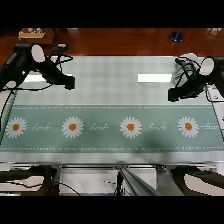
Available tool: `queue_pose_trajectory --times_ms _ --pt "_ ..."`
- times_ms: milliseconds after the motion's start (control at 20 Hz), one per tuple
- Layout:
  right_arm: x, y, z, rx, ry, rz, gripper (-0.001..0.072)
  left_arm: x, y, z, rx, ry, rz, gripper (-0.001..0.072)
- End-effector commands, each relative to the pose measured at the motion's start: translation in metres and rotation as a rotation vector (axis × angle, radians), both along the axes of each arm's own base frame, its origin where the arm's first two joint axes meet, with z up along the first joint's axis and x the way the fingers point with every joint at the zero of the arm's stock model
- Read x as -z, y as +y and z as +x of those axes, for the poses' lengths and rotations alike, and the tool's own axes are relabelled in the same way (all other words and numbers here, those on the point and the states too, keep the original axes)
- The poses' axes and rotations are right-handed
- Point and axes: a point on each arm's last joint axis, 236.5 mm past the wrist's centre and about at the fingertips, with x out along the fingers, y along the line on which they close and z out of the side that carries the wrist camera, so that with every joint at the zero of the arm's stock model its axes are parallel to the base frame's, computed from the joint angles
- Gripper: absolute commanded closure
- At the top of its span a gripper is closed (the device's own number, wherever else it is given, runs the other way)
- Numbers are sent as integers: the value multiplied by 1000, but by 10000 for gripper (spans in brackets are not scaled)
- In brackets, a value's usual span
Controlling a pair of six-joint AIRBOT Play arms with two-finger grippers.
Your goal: Fold the shirts.
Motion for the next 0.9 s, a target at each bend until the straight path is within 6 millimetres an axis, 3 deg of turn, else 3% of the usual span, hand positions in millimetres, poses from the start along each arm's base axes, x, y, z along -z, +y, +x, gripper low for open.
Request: queue_pose_trajectory --times_ms 0,750,850 --pt "0 0 0 0 0 0 113 0 0 0 0 1 1 -6" --pt "0 1 0 0 -1 3 114 0 0 0 0 1 1 -6" --pt "-2 2 12 0 -52 10 114 0 0 0 0 0 0 -6"
